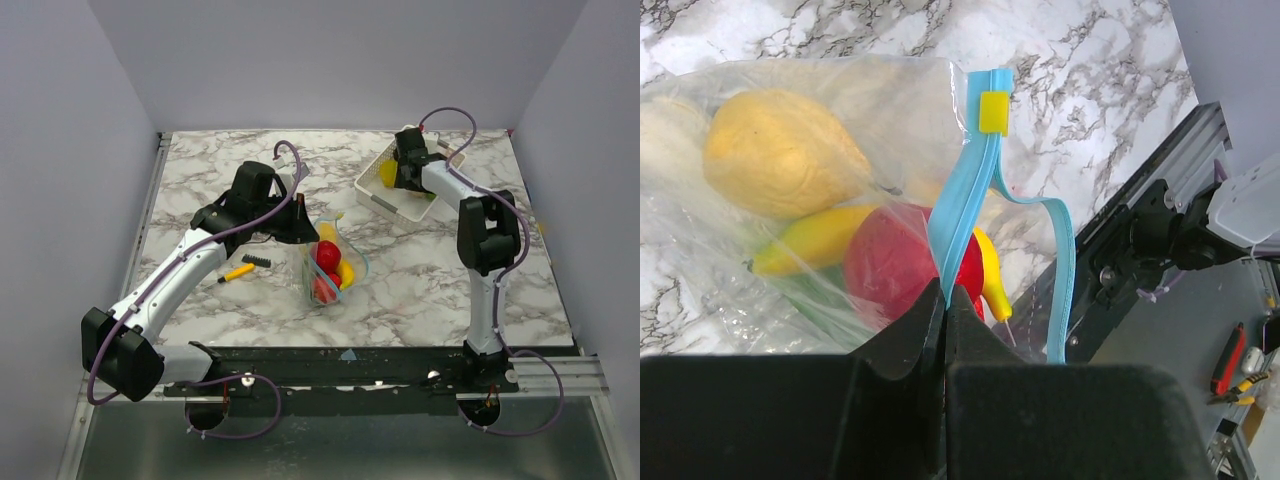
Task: Place the food in the zip-top bag and seal the zipper
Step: Pick up the fake vegetable from the bin.
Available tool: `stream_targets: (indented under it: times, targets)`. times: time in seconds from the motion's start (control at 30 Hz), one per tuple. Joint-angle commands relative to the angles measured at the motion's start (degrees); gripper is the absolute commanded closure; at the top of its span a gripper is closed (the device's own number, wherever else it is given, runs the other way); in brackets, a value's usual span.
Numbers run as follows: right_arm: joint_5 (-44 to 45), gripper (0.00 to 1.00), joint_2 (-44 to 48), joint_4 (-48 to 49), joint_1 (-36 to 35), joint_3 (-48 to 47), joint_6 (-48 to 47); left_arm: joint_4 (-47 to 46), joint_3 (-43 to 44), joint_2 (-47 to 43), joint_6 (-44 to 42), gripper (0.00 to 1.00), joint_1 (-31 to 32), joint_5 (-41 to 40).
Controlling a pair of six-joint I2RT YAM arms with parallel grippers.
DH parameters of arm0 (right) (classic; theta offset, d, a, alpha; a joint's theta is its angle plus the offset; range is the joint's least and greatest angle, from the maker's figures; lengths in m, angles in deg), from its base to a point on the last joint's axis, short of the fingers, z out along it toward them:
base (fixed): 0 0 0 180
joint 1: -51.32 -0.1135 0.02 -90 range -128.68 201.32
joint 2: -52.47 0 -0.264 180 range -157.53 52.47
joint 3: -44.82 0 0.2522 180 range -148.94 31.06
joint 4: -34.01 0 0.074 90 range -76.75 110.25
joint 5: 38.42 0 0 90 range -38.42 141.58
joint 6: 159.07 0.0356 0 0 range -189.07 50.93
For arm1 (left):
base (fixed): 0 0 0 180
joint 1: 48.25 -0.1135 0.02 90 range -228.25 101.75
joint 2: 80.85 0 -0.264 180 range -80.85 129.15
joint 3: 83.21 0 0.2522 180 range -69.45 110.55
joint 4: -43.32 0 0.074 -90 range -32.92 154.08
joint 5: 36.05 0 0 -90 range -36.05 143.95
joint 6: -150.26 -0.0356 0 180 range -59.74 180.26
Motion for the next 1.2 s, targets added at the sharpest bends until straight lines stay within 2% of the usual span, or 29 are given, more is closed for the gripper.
stream_targets:
  times: [0.0, 0.07, 0.2, 0.37, 0.53, 0.7, 0.83, 1.0, 1.17]
  targets:
    - [1.4, 0.29, -3.1, 2.5, 0.8, -2.6, -0.6, -1.1, -0.3, 0.3, 0.3, 1.00, -0.5, 1.5]
    - [2.2, 0.29, -3.7, 2.9, 0.8, -2.6, -0.8, -1.2, -0.3, 0.3, 0.3, 1.00, -0.5, 1.4]
    - [2.2, 0.42, -4.6, 3.4, 0.9, -2.6, -1.6, -1.2, -0.4, 0.2, 0.4, 1.00, -0.5, 1.7]
    - [2.0, 0.53, -3.4, 2.8, 0.8, -2.0, -1.8, -1.4, -0.5, 0.1, 0.6, 1.00, -0.5, 1.9]
    - [-0.1, 0.64, 1.0, 2.0, 0.8, 0.2, -2.5, -1.4, -0.7, -0.3, 0.6, 1.00, -0.5, 1.7]
    - [-4.9, 0.67, 9.9, 1.6, 0.8, 6.7, -0.3, -1.4, -0.6, -0.3, 0.6, 1.00, -0.5, 1.9]
    - [-14.1, 0.68, 18.4, 2.7, 0.8, 13.3, -0.4, -1.5, -0.6, -0.2, 0.7, 1.00, -0.5, 2.0]
    - [-31.3, 0.70, 27.8, 1.4, 0.7, 17.8, -3.1, -1.7, -0.7, 0.1, 1.0, 1.00, -0.5, 2.7]
    - [-48.8, 0.70, 39.4, 4.3, -0.3, 23.7, -4.9, -1.7, -0.6, 0.0, 1.0, 1.00, -0.5, 2.7]
